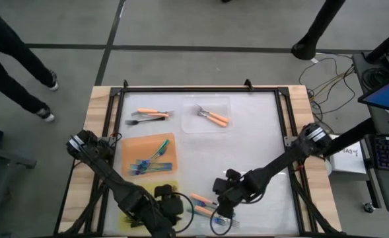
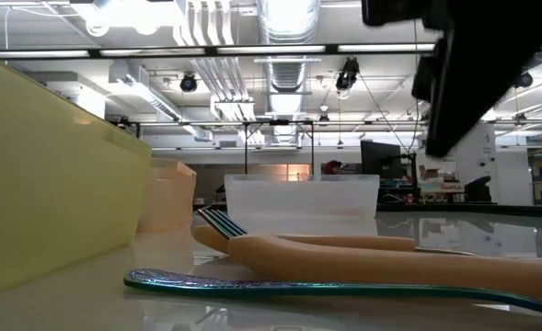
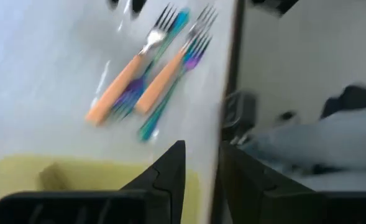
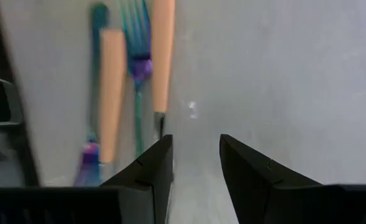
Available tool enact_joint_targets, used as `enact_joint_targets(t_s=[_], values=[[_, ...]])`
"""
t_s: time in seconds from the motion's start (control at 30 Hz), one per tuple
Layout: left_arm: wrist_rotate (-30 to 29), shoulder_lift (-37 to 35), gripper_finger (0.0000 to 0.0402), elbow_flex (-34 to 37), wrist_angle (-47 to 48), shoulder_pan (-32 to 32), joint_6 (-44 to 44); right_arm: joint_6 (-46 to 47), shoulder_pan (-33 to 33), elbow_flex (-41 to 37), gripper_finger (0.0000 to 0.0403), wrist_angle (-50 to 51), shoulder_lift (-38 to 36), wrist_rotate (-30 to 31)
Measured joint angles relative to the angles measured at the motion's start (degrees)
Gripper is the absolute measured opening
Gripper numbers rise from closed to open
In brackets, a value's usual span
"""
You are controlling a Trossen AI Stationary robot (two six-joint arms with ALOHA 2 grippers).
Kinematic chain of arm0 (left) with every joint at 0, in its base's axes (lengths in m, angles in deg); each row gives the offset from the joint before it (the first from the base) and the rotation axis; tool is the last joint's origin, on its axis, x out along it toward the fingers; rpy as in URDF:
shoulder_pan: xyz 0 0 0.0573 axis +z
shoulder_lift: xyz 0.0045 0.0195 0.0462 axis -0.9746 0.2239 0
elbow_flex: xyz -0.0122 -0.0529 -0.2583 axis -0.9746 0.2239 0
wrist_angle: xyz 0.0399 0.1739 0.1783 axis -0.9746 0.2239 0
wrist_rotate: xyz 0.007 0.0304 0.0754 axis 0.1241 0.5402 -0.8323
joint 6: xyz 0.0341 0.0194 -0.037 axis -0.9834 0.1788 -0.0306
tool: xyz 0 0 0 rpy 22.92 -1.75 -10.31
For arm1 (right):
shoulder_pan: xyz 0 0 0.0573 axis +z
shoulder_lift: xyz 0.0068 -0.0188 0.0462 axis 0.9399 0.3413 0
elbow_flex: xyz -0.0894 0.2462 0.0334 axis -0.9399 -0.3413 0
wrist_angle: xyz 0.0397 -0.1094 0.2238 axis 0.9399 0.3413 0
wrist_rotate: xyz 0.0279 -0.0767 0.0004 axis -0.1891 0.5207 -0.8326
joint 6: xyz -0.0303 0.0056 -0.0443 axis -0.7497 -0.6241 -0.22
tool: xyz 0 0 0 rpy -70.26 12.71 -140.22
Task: Sort silverware by color (type)
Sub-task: Put the orange fork into the transparent bin
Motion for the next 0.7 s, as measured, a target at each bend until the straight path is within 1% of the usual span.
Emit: enact_joint_targets(t_s=[0.13, 0.27, 0.7], values=[[-0.29, 0.0, 0.0077, 0.0, -6.1, -0.07, 0.01, -0.19, 0.62, 1.71, 0.0123, 0.03, 3.62, -0.03], [-0.35, 0.04, 0.0078, 0.0, -9.18, -0.4, -0.4, -1.65, 0.95, 3.74, 0.0123, -0.11, 6.35, -0.02], [-0.37, 0.07, 0.0078, 0.0, -9.32, -2.78, -0.43, -5.0, 1.04, 7.47, 0.0123, -1.29, 13.0, 0.26]])
